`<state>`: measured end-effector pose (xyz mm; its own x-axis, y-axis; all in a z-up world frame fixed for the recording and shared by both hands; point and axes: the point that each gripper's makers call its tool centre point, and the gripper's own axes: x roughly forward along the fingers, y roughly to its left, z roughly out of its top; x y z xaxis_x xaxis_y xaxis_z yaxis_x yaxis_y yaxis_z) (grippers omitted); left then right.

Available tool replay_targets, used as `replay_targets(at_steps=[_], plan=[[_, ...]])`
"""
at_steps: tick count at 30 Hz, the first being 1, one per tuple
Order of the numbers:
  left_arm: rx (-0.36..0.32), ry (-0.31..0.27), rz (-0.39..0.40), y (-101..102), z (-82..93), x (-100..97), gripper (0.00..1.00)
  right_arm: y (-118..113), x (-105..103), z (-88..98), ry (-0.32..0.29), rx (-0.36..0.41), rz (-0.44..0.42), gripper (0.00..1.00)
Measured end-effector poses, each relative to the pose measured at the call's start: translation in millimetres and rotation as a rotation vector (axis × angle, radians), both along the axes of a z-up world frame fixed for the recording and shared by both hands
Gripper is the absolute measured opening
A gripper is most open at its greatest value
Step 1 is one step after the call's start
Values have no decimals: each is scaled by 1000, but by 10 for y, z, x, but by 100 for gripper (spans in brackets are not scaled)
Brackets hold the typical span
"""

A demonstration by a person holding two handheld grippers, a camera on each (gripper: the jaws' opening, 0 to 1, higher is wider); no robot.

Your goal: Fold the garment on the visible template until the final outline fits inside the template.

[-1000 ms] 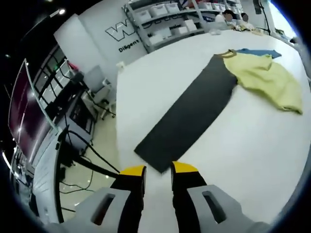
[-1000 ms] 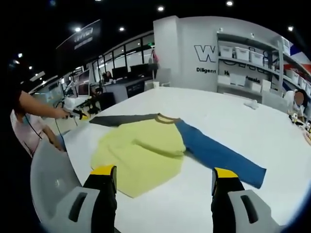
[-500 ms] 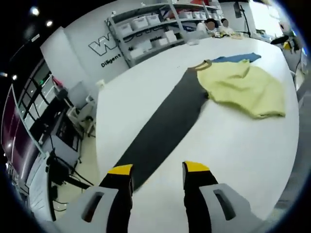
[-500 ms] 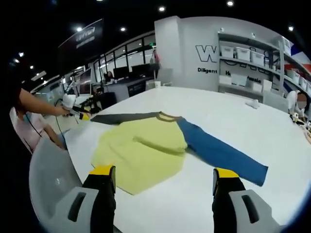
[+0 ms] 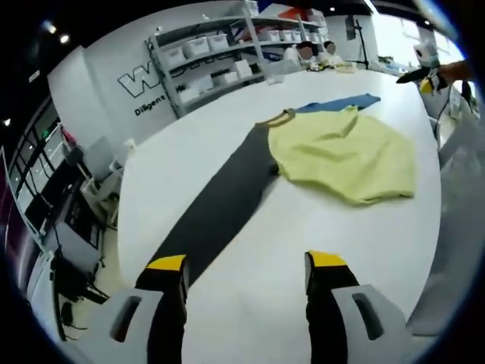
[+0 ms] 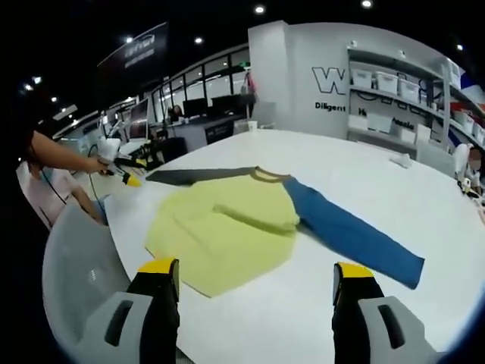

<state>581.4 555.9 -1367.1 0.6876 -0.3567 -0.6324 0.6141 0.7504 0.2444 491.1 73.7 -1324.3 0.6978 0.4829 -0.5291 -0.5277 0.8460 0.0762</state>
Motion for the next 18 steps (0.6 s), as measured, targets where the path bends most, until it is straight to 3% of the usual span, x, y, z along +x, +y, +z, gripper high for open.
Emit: replay_targets(at_steps=[18], plan=[[-27,7,-115,-410,-95,-128,73,127,-134,-157,29,-7,37,82]])
